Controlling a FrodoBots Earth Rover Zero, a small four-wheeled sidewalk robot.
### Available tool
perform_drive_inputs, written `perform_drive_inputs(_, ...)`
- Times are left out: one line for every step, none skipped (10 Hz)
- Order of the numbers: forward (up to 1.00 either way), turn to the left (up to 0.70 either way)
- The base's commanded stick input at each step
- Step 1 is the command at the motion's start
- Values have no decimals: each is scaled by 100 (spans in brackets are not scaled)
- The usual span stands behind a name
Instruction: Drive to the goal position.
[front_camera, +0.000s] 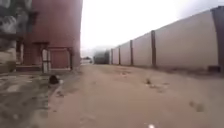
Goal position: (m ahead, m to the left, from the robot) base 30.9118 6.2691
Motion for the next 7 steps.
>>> perform_drive_inputs(100, 11)
perform_drive_inputs(100, 0)
perform_drive_inputs(100, 0)
perform_drive_inputs(100, 0)
perform_drive_inputs(100, 9)
perform_drive_inputs(100, 27)
perform_drive_inputs(100, 27)
